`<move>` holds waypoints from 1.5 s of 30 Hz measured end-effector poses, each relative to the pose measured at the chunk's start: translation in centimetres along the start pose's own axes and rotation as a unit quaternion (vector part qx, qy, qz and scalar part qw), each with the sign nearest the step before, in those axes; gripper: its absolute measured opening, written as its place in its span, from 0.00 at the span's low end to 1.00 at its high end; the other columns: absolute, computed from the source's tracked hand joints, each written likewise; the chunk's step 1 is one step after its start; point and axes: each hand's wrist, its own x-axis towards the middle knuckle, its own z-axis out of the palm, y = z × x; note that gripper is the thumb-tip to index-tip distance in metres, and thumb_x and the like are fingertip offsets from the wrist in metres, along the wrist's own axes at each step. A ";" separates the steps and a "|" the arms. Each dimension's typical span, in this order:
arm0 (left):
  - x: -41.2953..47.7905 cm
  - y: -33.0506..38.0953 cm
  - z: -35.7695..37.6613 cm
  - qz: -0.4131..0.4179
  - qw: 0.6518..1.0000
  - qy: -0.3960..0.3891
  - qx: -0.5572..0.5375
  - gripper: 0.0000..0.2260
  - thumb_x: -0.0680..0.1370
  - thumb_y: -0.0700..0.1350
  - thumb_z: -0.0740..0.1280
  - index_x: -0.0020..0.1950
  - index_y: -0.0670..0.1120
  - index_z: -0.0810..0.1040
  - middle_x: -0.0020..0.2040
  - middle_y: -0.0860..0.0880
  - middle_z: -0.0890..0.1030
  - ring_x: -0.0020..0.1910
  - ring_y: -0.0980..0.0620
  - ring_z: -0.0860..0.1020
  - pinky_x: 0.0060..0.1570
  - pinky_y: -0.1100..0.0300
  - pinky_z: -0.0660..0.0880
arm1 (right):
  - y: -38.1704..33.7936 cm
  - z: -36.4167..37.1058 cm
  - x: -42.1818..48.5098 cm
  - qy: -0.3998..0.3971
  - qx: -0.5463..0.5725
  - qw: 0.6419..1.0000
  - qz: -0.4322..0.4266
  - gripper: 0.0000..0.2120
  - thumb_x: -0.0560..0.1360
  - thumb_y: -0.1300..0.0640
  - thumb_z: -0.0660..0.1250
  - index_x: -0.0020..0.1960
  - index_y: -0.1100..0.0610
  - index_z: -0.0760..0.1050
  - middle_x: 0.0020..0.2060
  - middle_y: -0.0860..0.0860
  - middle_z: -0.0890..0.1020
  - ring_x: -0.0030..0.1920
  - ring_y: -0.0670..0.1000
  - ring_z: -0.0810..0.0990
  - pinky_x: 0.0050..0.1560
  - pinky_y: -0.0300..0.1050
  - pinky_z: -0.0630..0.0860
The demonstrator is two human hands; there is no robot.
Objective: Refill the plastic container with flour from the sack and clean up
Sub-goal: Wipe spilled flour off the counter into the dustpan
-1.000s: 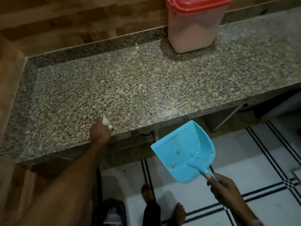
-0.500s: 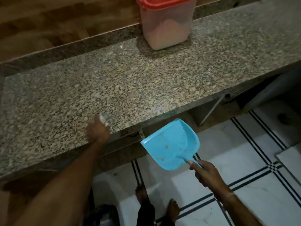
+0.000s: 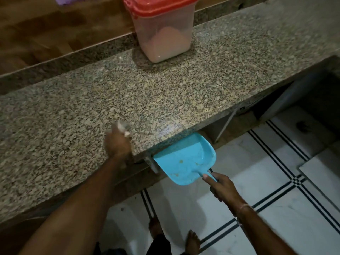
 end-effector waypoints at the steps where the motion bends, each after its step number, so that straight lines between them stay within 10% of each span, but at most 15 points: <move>1: 0.8 -2.1 -0.6 -0.053 0.999 0.009 -0.003 0.18 0.80 0.47 0.69 0.67 0.45 0.69 0.59 0.37 0.78 0.51 0.40 0.78 0.42 0.50 0.73 | -0.1 -0.1 0.3 0.000 0.001 1.000 0.001 0.28 0.70 0.23 0.67 0.53 0.47 0.82 0.29 0.46 0.70 0.30 0.47 0.66 0.28 0.41 0.65; 6: 6.2 -4.2 -0.6 -0.250 0.968 0.005 0.030 0.25 0.81 0.52 0.65 0.75 0.44 0.63 0.71 0.35 0.70 0.67 0.33 0.72 0.67 0.37 0.70 | -0.7 0.4 2.3 -0.021 -0.010 1.000 0.001 0.25 0.74 0.27 0.66 0.48 0.50 0.79 0.29 0.46 0.70 0.30 0.47 0.66 0.28 0.39 0.65; 14: 5.6 9.2 4.0 0.183 0.982 -0.049 -0.002 0.21 0.78 0.45 0.71 0.70 0.52 0.70 0.60 0.46 0.77 0.57 0.45 0.77 0.60 0.47 0.71 | -3.3 2.6 5.2 -0.017 0.016 0.999 0.037 0.16 0.82 0.45 0.67 0.42 0.56 0.76 0.32 0.51 0.78 0.33 0.48 0.74 0.35 0.42 0.71; 22: 19.9 0.9 0.2 -0.183 0.983 0.013 0.018 0.23 0.84 0.49 0.61 0.78 0.47 0.64 0.74 0.36 0.69 0.72 0.34 0.69 0.72 0.38 0.61 | -2.8 2.5 5.5 0.031 0.005 0.996 0.080 0.13 0.82 0.50 0.69 0.47 0.59 0.83 0.31 0.49 0.80 0.33 0.45 0.77 0.36 0.36 0.75; 26: 17.0 9.4 3.7 0.061 0.996 -0.037 0.052 0.19 0.83 0.50 0.61 0.74 0.48 0.69 0.67 0.40 0.75 0.62 0.40 0.76 0.60 0.45 0.73 | -2.4 3.1 6.6 0.083 0.025 0.990 0.110 0.16 0.80 0.45 0.70 0.46 0.56 0.86 0.29 0.49 0.79 0.31 0.47 0.76 0.36 0.42 0.73; 30: 12.0 15.7 6.5 0.347 0.929 -0.125 0.017 0.21 0.79 0.47 0.69 0.71 0.56 0.69 0.60 0.50 0.77 0.56 0.50 0.76 0.57 0.52 0.68 | -2.8 3.1 7.3 0.097 0.031 0.988 0.116 0.17 0.78 0.40 0.70 0.41 0.52 0.85 0.28 0.48 0.77 0.31 0.46 0.74 0.35 0.42 0.71; 33: 17.1 14.8 5.8 0.238 0.968 -0.069 -0.031 0.19 0.77 0.49 0.72 0.66 0.55 0.72 0.58 0.49 0.79 0.49 0.51 0.76 0.49 0.58 0.70 | -3.1 2.5 7.0 0.099 0.045 0.988 0.114 0.16 0.78 0.40 0.71 0.42 0.52 0.85 0.29 0.49 0.76 0.32 0.47 0.73 0.36 0.44 0.70; 39: 28.6 13.1 6.3 0.024 0.998 -0.040 0.031 0.27 0.83 0.51 0.64 0.79 0.44 0.64 0.76 0.35 0.66 0.75 0.36 0.66 0.76 0.40 0.56 | -2.3 1.1 7.1 0.110 0.066 0.983 0.128 0.17 0.76 0.37 0.71 0.45 0.51 0.86 0.30 0.50 0.77 0.32 0.48 0.75 0.36 0.43 0.72; 45: 16.7 22.1 9.1 0.379 0.916 -0.128 0.036 0.17 0.80 0.50 0.66 0.69 0.54 0.72 0.60 0.45 0.78 0.56 0.46 0.77 0.56 0.47 0.72 | -3.0 0.4 7.4 0.119 0.074 0.982 0.126 0.18 0.77 0.38 0.72 0.35 0.49 0.81 0.29 0.49 0.73 0.32 0.48 0.70 0.34 0.41 0.67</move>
